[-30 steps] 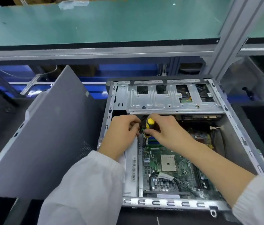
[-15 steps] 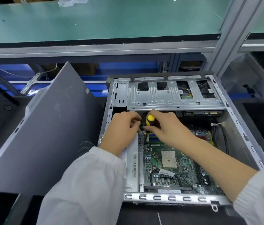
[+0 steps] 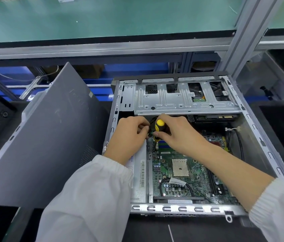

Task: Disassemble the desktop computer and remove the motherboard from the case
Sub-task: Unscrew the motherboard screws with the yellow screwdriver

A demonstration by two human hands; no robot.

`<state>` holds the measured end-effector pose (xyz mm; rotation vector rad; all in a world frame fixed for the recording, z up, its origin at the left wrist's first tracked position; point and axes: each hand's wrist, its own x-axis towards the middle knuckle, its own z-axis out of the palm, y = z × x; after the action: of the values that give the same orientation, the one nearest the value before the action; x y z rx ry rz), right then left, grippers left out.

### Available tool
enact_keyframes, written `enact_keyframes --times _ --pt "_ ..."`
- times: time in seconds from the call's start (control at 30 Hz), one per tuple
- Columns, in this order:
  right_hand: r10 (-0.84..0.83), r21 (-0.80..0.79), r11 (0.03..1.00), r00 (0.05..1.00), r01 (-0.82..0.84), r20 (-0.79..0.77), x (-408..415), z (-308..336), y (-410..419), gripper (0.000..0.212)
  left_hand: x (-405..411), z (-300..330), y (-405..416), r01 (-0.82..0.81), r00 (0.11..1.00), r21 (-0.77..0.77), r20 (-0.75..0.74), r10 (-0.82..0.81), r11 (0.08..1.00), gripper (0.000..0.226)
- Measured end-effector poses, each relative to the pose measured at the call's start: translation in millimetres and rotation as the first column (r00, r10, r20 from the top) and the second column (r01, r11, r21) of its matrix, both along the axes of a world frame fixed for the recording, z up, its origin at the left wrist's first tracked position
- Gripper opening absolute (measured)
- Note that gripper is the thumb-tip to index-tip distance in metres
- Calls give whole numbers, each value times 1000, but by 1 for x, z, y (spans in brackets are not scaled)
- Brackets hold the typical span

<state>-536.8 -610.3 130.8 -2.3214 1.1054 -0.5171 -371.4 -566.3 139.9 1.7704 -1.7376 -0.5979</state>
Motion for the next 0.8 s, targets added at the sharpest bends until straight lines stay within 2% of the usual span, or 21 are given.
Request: enact_keyframes --times 0.17,0.37,0.7,0.8 --pt "8 -24 1000 1000 -9 -25 0 1 -1 24 0 0 0 -4 1000 4 -1 4 1000 15" --pt "88 -57 994 993 -93 -84 5 0 3 18 -1 1 1 9 1000 14 -15 -9 1000 17" --pt "82 -65 994 990 -90 -118 9 4 2 23 -1 0 1 -10 1000 15 -7 10 1000 17" --pt "92 -163 979 976 -125 -200 7 5 1 24 -1 2 2 17 999 6 -32 -17 1000 18"
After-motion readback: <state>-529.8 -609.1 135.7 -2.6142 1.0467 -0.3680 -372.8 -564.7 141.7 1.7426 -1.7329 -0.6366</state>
